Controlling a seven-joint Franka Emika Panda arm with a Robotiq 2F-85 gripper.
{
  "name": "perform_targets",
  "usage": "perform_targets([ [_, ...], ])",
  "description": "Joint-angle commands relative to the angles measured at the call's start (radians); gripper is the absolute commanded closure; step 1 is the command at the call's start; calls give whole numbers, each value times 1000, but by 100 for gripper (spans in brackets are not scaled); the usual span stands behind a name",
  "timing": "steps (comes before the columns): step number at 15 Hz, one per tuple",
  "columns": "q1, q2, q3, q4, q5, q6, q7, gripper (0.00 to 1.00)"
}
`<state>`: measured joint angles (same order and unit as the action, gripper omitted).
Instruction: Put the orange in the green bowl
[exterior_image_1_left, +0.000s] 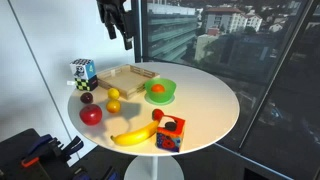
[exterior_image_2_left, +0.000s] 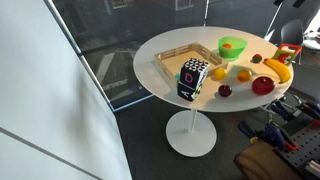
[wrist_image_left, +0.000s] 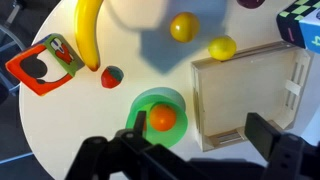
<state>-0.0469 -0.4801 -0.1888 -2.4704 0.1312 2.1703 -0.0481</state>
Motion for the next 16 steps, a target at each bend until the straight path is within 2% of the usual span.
perform_targets([
  [1,-19,2,17,3,10,-4,-8,0],
  [10,-6,31,25,27,23,-9,0,0],
  [16,4,95,76,42,3,-44,20,0],
])
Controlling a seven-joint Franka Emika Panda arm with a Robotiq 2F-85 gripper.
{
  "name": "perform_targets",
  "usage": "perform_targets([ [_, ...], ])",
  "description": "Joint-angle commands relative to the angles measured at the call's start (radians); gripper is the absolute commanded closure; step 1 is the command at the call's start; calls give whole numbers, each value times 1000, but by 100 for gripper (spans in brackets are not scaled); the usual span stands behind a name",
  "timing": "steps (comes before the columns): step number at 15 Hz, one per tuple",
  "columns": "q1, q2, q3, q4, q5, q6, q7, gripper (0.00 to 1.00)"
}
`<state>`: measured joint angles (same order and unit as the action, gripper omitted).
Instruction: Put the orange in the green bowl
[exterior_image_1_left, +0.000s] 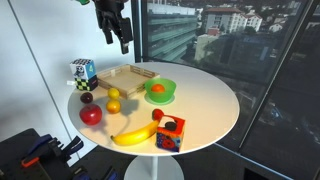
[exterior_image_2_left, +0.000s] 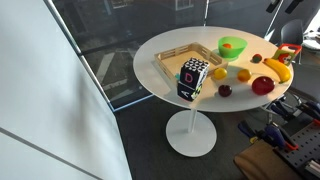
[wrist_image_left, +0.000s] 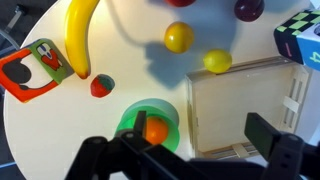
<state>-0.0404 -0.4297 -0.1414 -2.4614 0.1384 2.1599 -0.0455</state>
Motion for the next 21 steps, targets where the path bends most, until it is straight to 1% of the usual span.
perform_targets([
  [1,-4,55,41,28,-14,-32,25,0],
  [6,1,110,79,13,-34,-14,18,0],
  [10,-2,146,102,-2,-90,-4,22,0],
  [14,-4,161,108,0,-161,-32,16,0],
  [15,2,165,98,-5,-130,-8,5,0],
  [21,2,171,98,-5,-134,-8,5,0],
])
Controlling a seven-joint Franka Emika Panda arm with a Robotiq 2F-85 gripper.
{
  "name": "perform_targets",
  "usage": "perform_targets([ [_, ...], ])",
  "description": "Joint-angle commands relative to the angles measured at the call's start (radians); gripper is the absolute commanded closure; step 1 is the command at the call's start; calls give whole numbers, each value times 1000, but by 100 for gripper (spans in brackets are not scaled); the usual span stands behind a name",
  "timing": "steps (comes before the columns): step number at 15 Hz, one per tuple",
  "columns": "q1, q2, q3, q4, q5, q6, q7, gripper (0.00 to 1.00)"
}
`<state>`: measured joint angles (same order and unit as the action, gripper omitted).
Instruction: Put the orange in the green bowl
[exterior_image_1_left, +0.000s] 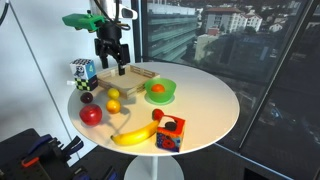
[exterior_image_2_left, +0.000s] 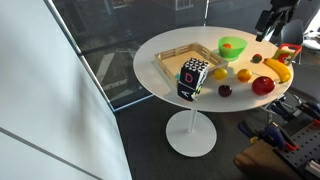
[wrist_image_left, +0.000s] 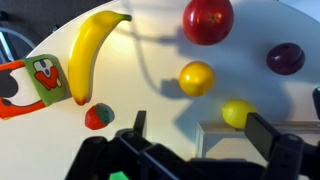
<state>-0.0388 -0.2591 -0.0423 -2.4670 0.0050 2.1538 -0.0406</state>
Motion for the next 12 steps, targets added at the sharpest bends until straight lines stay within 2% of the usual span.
perform_targets([
  [1,1,14,4,2,-12,-2,5,0],
  [6,7,97,8,-1,-17,15,-10,0],
  [12,22,199,33,-22,-77,151,30,0],
])
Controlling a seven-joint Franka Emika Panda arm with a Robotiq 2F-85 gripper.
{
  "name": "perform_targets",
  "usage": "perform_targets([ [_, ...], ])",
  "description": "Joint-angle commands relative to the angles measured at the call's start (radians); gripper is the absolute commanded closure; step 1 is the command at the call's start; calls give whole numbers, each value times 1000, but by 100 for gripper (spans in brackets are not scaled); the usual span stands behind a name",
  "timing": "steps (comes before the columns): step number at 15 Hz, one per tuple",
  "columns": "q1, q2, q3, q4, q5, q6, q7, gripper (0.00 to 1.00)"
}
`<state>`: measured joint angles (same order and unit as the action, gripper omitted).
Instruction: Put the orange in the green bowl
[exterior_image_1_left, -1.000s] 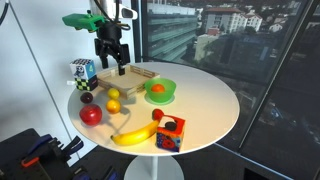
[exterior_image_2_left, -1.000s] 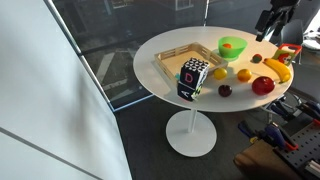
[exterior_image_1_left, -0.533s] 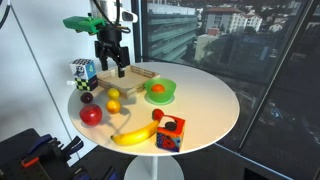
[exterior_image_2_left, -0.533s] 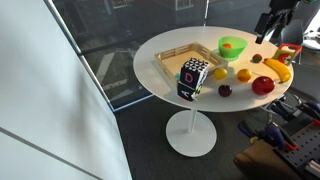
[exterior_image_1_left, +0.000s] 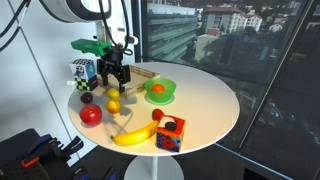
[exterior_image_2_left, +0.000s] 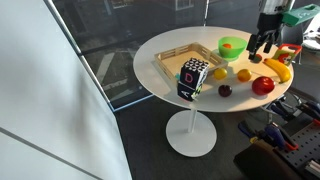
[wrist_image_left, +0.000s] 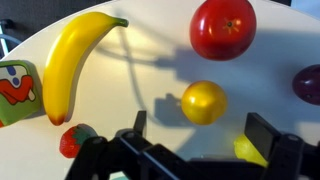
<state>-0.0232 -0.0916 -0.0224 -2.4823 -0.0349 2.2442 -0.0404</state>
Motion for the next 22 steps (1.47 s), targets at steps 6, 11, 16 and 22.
perform_targets([
  [6,24,80,25,-33,-42,190,57,0],
  [11,35,112,27,-64,-41,293,69,0],
  [16,38,130,26,-87,-34,370,61,0],
  [22,38,155,25,-87,-27,384,58,0],
])
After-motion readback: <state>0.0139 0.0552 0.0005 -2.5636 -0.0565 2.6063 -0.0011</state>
